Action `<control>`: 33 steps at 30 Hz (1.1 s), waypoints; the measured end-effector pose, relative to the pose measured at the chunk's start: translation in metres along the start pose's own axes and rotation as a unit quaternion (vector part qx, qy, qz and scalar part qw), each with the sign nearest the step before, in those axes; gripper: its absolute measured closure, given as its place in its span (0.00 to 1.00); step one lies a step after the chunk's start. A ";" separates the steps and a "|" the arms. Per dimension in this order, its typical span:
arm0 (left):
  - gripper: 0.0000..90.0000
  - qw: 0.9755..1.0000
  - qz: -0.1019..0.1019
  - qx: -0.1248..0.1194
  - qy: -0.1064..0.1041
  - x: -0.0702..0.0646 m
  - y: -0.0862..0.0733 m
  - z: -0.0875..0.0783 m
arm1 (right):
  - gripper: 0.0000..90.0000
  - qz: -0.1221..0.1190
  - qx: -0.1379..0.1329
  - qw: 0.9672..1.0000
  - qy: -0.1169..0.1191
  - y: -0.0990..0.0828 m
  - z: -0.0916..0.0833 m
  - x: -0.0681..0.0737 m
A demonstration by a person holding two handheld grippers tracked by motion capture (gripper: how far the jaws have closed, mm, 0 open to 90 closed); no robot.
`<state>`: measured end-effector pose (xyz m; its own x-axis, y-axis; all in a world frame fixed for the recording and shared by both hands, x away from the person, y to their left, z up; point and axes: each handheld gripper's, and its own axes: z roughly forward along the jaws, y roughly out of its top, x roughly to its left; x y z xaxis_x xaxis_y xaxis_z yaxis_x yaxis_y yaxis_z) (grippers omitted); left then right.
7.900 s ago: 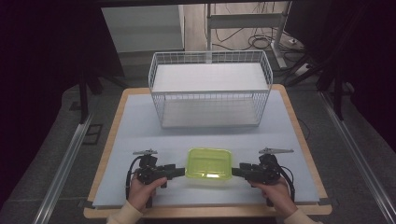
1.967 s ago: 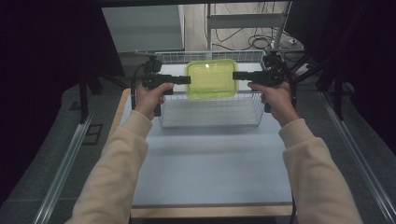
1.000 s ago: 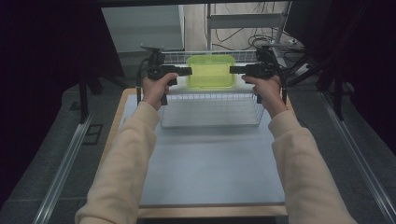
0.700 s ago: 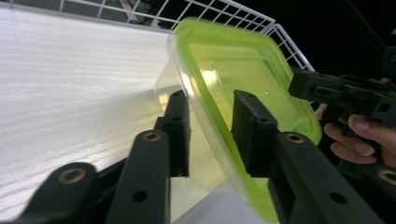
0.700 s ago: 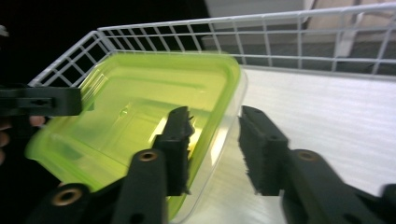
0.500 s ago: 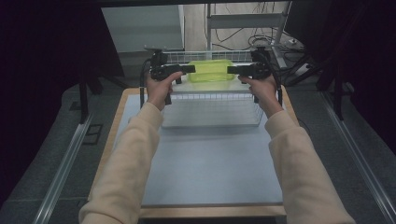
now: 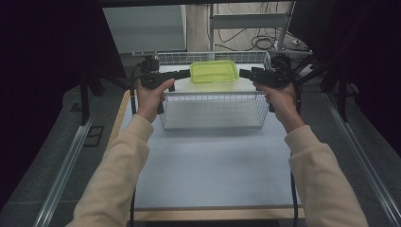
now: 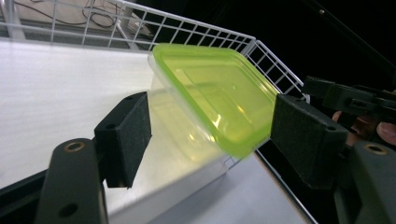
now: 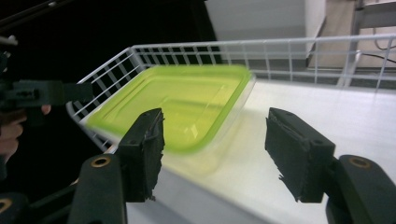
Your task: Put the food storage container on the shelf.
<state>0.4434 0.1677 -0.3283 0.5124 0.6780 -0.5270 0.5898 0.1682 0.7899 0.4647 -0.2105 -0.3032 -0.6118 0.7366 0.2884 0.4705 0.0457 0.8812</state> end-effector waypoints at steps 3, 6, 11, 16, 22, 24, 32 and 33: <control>0.31 1.000 0.013 0.001 0.003 -0.005 -0.013 -0.013 | 0.42 -0.013 0.000 1.000 0.015 -0.013 -0.013 0.003; 0.31 1.000 0.023 0.002 -0.004 -0.010 -0.029 -0.024 | 0.41 -0.025 0.006 0.999 0.028 -0.028 -0.024 0.005; 0.30 0.999 0.044 0.019 -0.014 -0.017 -0.063 -0.039 | 0.41 -0.050 0.013 0.998 0.038 -0.055 -0.038 0.010; 0.30 0.998 0.059 0.030 -0.021 -0.021 -0.095 -0.047 | 0.40 -0.063 0.015 0.996 0.059 -0.084 -0.051 0.013; 0.30 0.996 0.074 0.045 -0.030 -0.023 -0.136 -0.051 | 0.39 -0.060 0.024 0.995 0.081 -0.122 -0.060 0.012; 0.30 0.995 0.078 0.051 -0.029 -0.023 -0.150 -0.051 | 0.39 -0.060 0.033 0.994 0.084 -0.136 -0.061 0.012; 0.30 0.993 0.086 0.080 -0.019 -0.015 -0.193 -0.052 | 0.38 -0.064 0.058 0.993 0.084 -0.182 -0.062 0.010; 0.30 0.993 0.082 0.083 -0.019 -0.013 -0.197 -0.051 | 0.38 -0.064 0.061 0.993 0.083 -0.187 -0.061 0.010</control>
<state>0.2884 0.1626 -0.4611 0.6312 0.6585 -0.4099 0.5898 -0.0642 0.8050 0.3313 -0.2530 -0.4425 -0.7627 0.5988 0.2444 0.4504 0.2205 0.8651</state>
